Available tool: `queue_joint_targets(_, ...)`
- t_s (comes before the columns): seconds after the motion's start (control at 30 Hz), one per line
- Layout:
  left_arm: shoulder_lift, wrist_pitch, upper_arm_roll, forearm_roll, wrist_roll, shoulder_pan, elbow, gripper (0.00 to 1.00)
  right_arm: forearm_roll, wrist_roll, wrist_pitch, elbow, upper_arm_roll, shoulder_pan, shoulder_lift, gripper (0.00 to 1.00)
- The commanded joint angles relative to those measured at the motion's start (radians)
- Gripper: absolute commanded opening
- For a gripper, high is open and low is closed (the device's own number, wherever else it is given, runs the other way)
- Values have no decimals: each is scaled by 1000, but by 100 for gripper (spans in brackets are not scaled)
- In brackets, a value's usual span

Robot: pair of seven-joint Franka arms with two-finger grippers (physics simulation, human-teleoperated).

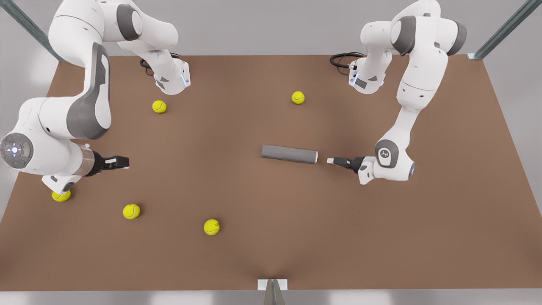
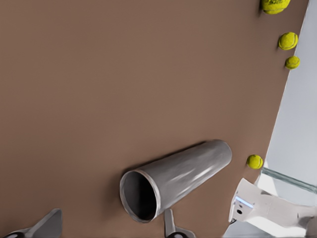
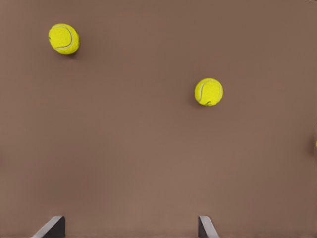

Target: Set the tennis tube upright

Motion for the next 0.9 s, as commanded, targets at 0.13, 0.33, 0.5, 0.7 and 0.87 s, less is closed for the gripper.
queue_joint_targets(0.13, -8, 22, -7, -103, 545, -30, -30, 100, -24, 86, 2, 0, -2, -7, 0, 100)
queue_joint_targets(0.33, -5, 2, -25, -157, 475, -43, -30, 100, -24, 86, 1, 0, 0, 3, 0, 100)
queue_joint_targets(0.5, -2, -6, -45, -178, 406, -44, -30, 100, -17, 76, 1, 3, 0, 14, 0, 100)
queue_joint_targets(0.7, 9, -4, -84, -200, 376, -44, -29, 100, -18, 72, -19, 3, -2, 6, -6, 100)
queue_joint_targets(0.87, 53, -3, -94, -215, 375, -44, -23, 100, -17, 72, -10, 5, -2, 8, -4, 100)
